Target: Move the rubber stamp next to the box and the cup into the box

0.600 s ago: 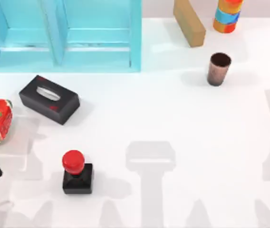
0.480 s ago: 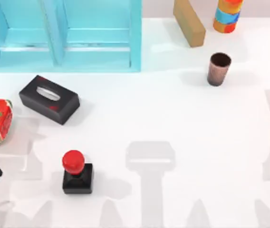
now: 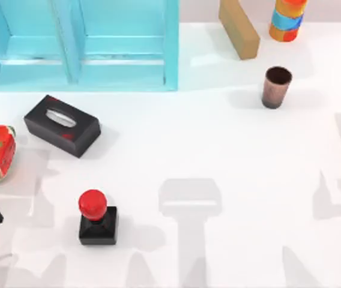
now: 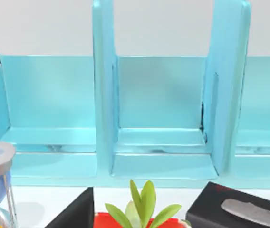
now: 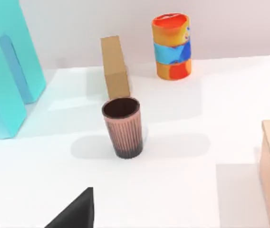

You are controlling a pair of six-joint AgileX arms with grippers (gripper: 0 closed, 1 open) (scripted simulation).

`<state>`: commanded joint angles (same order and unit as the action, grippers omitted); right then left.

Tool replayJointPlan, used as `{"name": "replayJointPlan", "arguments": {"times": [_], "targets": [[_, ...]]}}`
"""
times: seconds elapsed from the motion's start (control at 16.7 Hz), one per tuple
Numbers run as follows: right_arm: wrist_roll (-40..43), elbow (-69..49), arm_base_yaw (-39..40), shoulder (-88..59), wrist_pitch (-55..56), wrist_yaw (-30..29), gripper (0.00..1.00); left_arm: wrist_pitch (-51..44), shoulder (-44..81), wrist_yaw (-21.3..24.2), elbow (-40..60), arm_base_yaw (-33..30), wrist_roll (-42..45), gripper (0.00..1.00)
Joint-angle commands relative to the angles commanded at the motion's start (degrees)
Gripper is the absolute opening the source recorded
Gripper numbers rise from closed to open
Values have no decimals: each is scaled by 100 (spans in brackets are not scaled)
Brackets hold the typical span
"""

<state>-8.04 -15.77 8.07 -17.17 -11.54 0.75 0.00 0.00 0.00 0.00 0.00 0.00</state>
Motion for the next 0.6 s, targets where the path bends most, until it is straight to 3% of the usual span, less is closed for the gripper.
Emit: {"name": "replayJointPlan", "arguments": {"times": [0.6], "targets": [[-2017,-4470,2273,-5376,-3657,-168,100,0,0,0,0,0,0,100]]}}
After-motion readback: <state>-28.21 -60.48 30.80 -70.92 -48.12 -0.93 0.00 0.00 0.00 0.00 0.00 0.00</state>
